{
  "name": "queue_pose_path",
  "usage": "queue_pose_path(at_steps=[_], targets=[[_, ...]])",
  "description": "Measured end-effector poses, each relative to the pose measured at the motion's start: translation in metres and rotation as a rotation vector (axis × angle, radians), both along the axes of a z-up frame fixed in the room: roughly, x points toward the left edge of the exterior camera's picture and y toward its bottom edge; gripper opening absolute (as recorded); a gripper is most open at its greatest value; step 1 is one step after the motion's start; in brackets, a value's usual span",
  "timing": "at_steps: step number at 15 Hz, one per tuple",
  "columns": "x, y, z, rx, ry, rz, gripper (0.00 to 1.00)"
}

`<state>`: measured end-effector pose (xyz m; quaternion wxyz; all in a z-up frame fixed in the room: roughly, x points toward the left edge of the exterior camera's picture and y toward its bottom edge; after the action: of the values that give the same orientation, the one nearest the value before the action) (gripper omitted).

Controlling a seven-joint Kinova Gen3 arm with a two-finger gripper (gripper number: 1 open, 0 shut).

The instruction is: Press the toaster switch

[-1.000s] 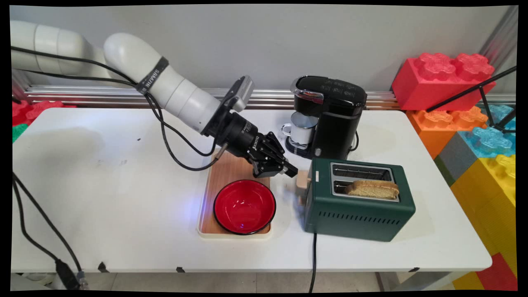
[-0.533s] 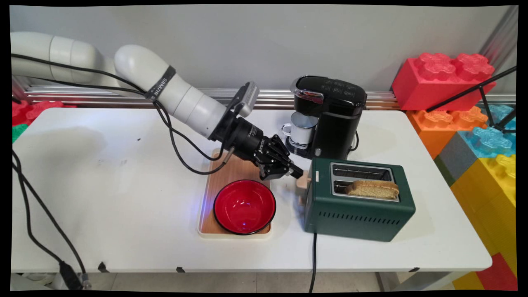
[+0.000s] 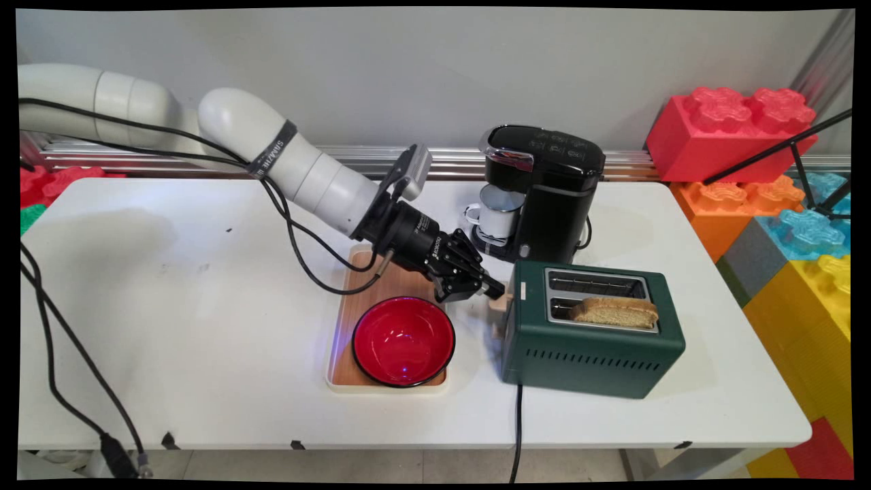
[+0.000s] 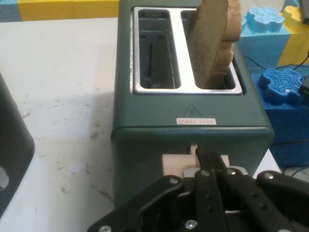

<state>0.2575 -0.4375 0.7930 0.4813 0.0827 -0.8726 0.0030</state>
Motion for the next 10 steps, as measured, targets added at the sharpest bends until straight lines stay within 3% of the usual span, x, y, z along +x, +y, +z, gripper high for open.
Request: queue_pose_path(at_steps=[10], targets=[[-0.002, -0.001, -0.022, 0.011, -0.011, 0.019, 0.0]])
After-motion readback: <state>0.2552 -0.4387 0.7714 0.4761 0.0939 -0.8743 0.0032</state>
